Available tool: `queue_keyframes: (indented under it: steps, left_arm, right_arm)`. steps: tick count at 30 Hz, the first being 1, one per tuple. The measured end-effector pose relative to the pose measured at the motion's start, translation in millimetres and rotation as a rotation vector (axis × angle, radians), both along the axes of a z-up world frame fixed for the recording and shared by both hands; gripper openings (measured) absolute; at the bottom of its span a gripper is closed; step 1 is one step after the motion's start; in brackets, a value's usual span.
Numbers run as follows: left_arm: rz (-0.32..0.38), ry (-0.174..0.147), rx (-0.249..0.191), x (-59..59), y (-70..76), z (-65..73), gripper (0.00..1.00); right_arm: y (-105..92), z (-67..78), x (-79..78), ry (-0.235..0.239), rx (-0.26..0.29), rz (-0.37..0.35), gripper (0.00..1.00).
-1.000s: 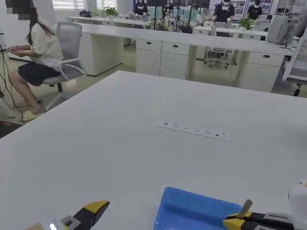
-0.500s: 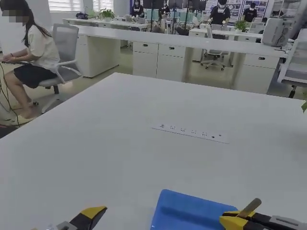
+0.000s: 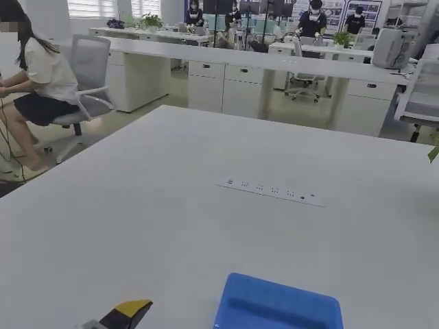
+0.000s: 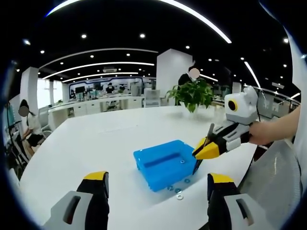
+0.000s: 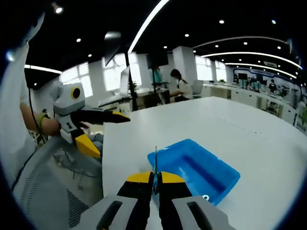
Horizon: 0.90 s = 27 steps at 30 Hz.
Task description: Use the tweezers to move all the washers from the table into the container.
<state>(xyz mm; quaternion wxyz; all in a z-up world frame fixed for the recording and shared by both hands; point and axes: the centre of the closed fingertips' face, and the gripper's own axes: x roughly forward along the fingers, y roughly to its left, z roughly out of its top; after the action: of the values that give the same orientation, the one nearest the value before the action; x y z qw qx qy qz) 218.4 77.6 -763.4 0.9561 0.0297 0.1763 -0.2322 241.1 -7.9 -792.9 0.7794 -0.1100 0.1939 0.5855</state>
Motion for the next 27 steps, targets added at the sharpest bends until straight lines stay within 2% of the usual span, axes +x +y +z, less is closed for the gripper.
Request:
queue_keyframes:
  steps: [1,4,7,13,17,27]
  left_arm:
    - [0.000,0.002,0.002,-0.1,0.2,-0.4,0.85]
    - [0.000,0.005,0.006,-0.4,0.4,-0.9,0.85]
    - [0.002,0.004,0.007,-0.5,1.2,-0.8,0.85]
    - [0.006,0.003,0.003,-0.4,1.6,-0.3,0.85]
    - [0.007,0.003,0.007,-0.2,1.5,-0.2,0.85]
    - [0.003,0.007,0.002,-0.3,0.9,-0.7,0.85]
  right_arm:
    - [0.6,-6.1,-1.5,-0.029,-0.030,0.017,0.01]
    - [3.3,-16.3,-2.9,-0.083,-0.070,0.059,0.01]
    - [5.8,-26.0,-4.4,-0.181,-0.131,0.128,0.01]
    - [10.1,-34.8,-6.5,-0.248,-0.178,0.182,0.01]
    - [9.8,-38.2,-6.5,-0.259,-0.187,0.192,0.01]
    - [7.2,-38.0,-12.0,-0.226,-0.185,0.180,0.01]
